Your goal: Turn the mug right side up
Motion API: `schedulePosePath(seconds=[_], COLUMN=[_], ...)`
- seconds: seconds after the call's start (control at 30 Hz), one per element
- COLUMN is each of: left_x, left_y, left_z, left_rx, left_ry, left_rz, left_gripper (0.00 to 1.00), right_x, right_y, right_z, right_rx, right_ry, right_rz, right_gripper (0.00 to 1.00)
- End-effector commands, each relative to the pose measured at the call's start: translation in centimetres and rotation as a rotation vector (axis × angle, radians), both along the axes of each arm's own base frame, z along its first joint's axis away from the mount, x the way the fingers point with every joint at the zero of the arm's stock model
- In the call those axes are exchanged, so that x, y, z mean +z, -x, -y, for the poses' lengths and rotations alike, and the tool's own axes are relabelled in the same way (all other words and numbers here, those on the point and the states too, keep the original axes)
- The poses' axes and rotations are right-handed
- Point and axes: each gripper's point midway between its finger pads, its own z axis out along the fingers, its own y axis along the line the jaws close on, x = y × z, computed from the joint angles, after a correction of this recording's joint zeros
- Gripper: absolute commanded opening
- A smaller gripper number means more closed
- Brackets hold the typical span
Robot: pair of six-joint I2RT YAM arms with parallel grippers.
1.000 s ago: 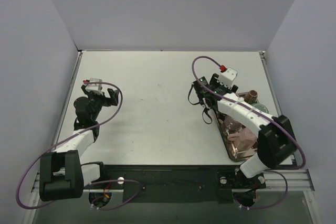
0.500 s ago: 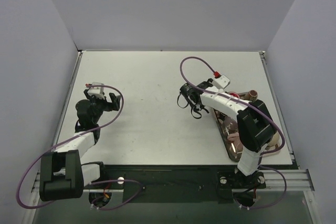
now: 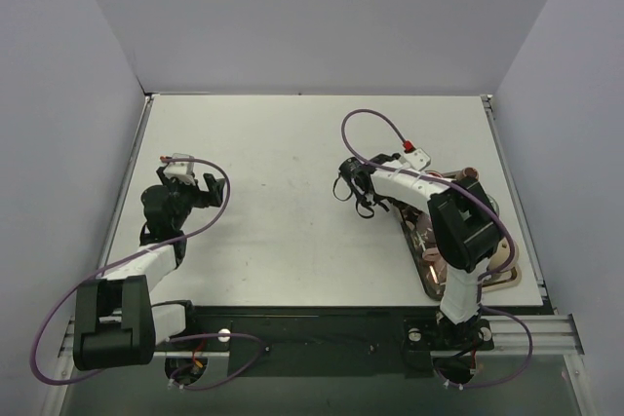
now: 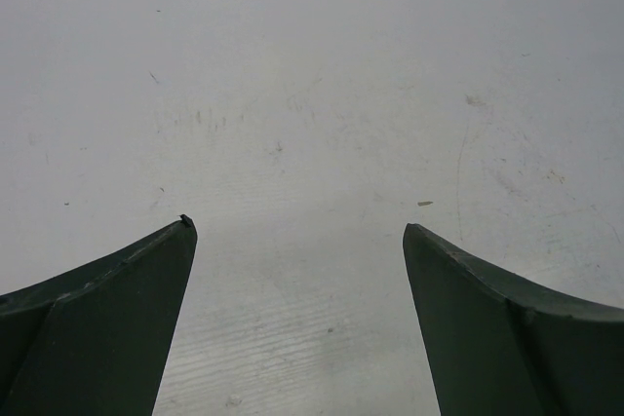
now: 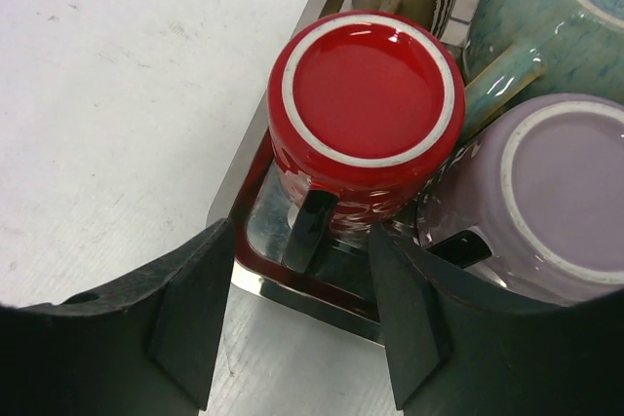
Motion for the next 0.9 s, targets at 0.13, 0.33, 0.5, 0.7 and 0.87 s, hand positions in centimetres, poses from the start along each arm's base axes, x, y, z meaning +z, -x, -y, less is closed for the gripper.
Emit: schedulePosePath(seconds=[0.13, 0.33, 0.5, 0.7, 0.87], left_x=[0.9, 0.9, 0.9, 0.8, 0.9], left_y=[-0.5, -0.5, -0.5, -0.4, -0.5], left_z=[0.0, 0.0, 0.0, 0.5, 0.7], left_rx=[-0.008, -0.006, -0.013, -0.041, -0.056], left_ry=[-0.007, -0.004, -0.005, -0.006, -0.003], left_rz=[0.045, 0.046, 0.046, 0.04, 0.028], left_gripper=[0.98, 0.98, 0.98, 0.98, 0.98], right_x=[-3.7, -4.4, -5.2, -4.8, -2.8], right_y=[-0.5, -1.1, -1.6, -2.1, -2.0], right_z=[0.7, 0.8, 1.1, 0.3, 0.1], right_rx=[-0.047, -0.044, -0.043, 0.057, 0.168], right_ry=[-0.083, -0.08, -0.1, -0.144, -0.123], right_rz=[-0.041, -0.046, -0.056, -0.043, -0.061], right_gripper=[0.45, 0.37, 0.2, 0.02, 0.0])
